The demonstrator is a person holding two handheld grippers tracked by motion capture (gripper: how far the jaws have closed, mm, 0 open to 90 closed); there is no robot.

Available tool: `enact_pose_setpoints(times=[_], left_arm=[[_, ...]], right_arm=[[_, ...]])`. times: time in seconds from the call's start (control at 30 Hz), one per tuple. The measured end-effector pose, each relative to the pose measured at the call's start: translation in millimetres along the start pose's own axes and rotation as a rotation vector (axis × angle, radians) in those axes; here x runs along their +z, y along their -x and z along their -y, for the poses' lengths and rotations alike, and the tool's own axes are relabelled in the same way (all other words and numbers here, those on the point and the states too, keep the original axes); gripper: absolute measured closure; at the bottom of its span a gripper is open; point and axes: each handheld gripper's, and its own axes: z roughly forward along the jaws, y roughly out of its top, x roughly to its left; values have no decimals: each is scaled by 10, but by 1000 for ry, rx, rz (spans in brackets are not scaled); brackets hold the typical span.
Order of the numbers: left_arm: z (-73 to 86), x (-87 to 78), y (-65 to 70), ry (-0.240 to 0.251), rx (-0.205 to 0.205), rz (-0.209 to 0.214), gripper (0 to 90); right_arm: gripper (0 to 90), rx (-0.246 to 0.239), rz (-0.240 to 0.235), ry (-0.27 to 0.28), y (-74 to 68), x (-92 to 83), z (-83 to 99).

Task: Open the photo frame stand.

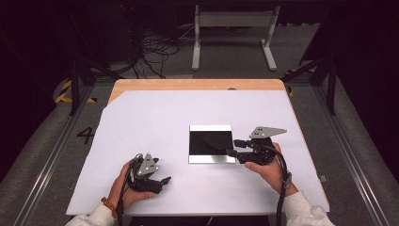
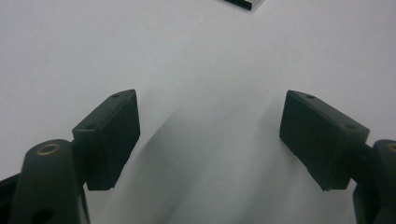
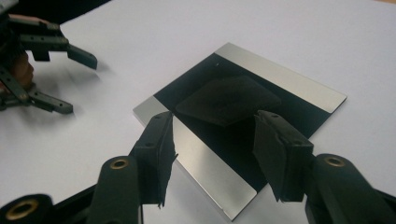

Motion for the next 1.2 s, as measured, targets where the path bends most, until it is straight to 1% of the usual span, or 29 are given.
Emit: enact_pose_setpoints(times=[0.03,0.07,0.1,0.13,0.27,0.33,0.37,0.4,0.43,0.5,0.6,0.63,0.67,0.7,0.73,0.83,0.93,1.1,1.2], left_arm=[[-3,4,4,2,1,1,210],[-6,8,7,2,2,2,209],[-8,9,10,1,1,2,209],[-8,9,10,1,1,2,208],[-7,9,12,0,1,2,209],[-7,10,12,1,2,3,209],[-7,10,12,1,2,3,209],[-8,10,12,1,3,3,209],[-8,9,14,1,2,4,209],[-9,10,15,2,5,5,208],[-14,14,16,1,6,8,207],[-14,14,16,1,6,8,207],[-16,17,19,2,5,9,207],[-23,23,24,3,7,10,207],[-25,24,26,3,7,9,207],[-29,28,30,2,7,12,207],[-29,28,30,3,9,12,207],[-28,27,31,2,10,13,207],[-30,29,30,3,15,13,207]], right_arm=[[480,10,-1,7,1,-2,-3],[476,15,8,10,5,5,-4],[463,34,8,12,13,13,0],[463,34,8,12,13,13,0],[439,81,-24,37,27,46,-24],[424,104,-21,39,24,67,-43],[415,122,-17,42,31,83,-47],[410,150,-15,42,45,103,-46],[412,163,-10,44,56,116,-43],[395,206,-9,43,88,152,-32],[390,247,-9,44,136,196,-17],[391,266,-19,46,154,211,-12],[391,266,-19,46,154,211,-12],[385,297,-23,48,188,251,4],[385,310,-32,50,196,270,9],[379,329,-40,38,198,316,16],[388,326,-51,39,202,352,10],[405,345,-55,39,214,391,12],[409,360,-69,37,218,430,29]])
